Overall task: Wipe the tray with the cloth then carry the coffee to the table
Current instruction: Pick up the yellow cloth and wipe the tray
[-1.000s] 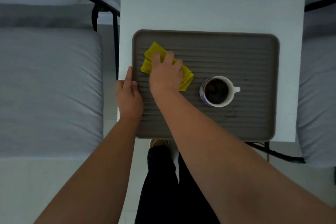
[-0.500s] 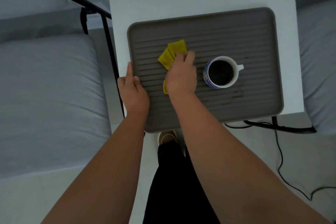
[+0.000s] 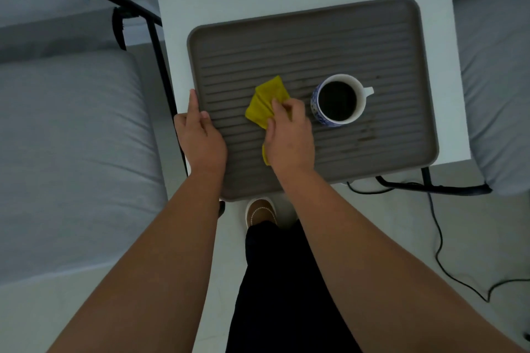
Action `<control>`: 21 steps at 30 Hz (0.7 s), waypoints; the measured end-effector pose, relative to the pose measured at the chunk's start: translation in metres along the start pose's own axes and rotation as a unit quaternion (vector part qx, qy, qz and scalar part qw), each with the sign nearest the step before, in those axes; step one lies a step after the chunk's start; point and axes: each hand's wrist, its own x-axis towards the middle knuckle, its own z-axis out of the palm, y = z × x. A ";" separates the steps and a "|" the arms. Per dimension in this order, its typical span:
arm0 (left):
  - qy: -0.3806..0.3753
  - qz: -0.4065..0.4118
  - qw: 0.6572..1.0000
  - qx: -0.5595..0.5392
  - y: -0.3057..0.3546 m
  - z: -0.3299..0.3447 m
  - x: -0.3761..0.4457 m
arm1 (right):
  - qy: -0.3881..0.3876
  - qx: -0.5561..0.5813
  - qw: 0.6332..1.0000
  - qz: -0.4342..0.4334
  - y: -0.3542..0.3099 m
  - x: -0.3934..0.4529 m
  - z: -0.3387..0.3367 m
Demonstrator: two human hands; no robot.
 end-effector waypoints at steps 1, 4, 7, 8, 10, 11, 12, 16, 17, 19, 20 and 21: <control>0.001 -0.001 1.000 -0.002 0.000 0.000 0.000 | 0.013 -0.002 1.000 0.011 0.001 -0.005 0.001; 0.003 0.000 1.000 -0.001 0.001 0.000 0.000 | 0.026 0.003 0.999 0.031 -0.005 -0.020 0.006; 0.003 -0.003 1.000 -0.002 0.003 -0.001 0.001 | 0.001 0.001 1.000 -0.013 -0.016 -0.037 0.014; 0.002 -0.005 1.000 -0.003 0.003 -0.001 0.001 | -0.014 -0.005 0.999 -0.044 -0.018 -0.043 0.017; -0.004 -0.009 1.000 -0.007 0.006 -0.002 0.000 | -0.042 -0.011 0.994 -0.100 -0.015 -0.048 0.016; -0.008 -0.012 1.000 -0.007 0.007 -0.003 -0.001 | -0.050 -0.013 0.992 -0.119 -0.009 -0.047 0.012; -0.011 -0.015 1.000 -0.006 0.008 -0.003 0.000 | -0.053 -0.012 0.990 -0.126 -0.001 -0.045 0.008; -0.026 -0.024 0.999 0.001 0.011 -0.005 0.000 | -0.016 0.000 0.997 -0.076 0.037 -0.045 -0.012; -0.028 -0.024 0.999 0.003 0.011 -0.006 -0.001 | -0.008 0.004 0.997 -0.073 0.041 -0.047 -0.015; -0.036 -0.032 0.999 0.009 0.009 -0.009 -0.002 | 0.001 0.039 0.995 -0.093 0.040 -0.052 -0.023; -0.045 -0.037 0.998 0.014 0.010 -0.011 -0.004 | 0.021 0.072 0.992 -0.104 0.040 -0.052 -0.033; -0.054 -0.035 0.998 0.020 0.012 -0.013 -0.006 | 0.057 0.108 0.986 -0.110 0.040 -0.050 -0.047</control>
